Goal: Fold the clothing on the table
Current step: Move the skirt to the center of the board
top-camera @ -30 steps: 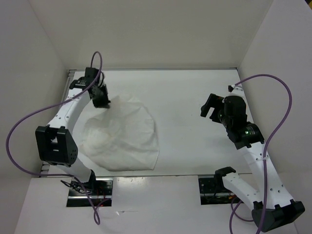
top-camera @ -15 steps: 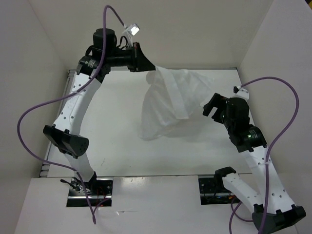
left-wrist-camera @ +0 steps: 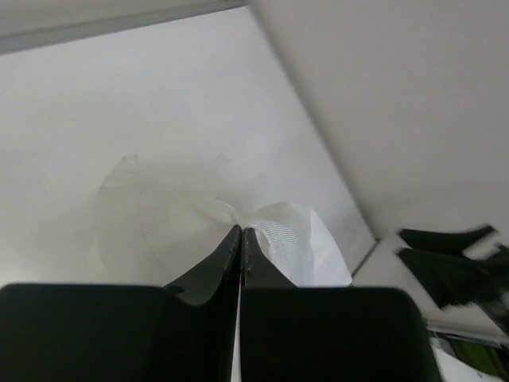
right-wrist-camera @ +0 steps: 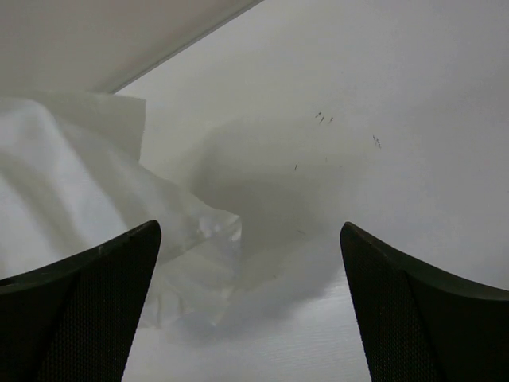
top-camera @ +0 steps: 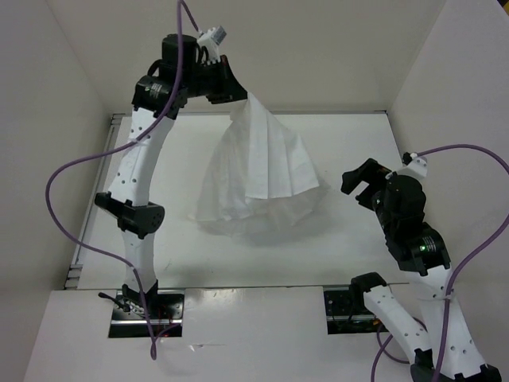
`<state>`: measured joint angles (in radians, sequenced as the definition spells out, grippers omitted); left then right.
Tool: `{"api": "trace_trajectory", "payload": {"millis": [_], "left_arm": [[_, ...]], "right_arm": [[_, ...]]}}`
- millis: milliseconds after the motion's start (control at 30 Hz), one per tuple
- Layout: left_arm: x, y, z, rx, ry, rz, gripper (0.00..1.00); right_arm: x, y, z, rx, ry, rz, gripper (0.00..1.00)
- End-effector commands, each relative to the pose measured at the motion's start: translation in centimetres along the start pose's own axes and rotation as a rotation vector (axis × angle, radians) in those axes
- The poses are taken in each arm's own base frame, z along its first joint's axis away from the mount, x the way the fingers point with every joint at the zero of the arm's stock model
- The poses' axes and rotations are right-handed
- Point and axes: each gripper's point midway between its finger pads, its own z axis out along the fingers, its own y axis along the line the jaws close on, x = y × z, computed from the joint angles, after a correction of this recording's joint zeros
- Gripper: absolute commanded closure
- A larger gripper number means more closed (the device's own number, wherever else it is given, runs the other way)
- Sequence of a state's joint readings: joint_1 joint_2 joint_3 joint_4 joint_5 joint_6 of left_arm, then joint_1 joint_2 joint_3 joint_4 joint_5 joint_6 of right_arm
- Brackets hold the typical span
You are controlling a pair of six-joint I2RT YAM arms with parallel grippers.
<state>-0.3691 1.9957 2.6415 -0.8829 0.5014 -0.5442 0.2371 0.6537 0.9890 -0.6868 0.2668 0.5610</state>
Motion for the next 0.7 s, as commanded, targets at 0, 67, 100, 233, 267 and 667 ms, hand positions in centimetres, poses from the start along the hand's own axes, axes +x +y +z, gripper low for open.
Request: {"api": "trace_trajectory", "payload": {"millis": [0,67,100,233,267,667], "left_arm": [[1.7,4.9,1.3,-0.277,0.018,0.009,1.0],[3.0,5.9,1.7,-0.385,0.035,0.026,1.0],[3.7,6.5,2.1,-0.426,0.053,0.04,1.0],[5.0,6.6,1.7,-0.617,0.034,0.12,1.0],[5.0,6.4,1.7,-0.639,0.024,0.134,1.0],[-0.1,-11.2,-2.8,0.071,-0.128,0.165,1.0]], "right_arm": [[-0.5,-0.3,-0.8,0.006,-0.025,0.032,0.02],[-0.7,-0.3,-1.1,0.0,-0.033,0.035,0.02],[-0.7,-0.3,-1.1,0.0,-0.034,0.035,0.02],[-0.4,-0.2,-1.2,-0.003,-0.021,0.042,0.02],[-0.2,-0.1,-1.0,-0.005,-0.009,0.039,0.02],[-0.3,0.5,-2.2,-0.046,-0.001,0.064,0.02]]}}
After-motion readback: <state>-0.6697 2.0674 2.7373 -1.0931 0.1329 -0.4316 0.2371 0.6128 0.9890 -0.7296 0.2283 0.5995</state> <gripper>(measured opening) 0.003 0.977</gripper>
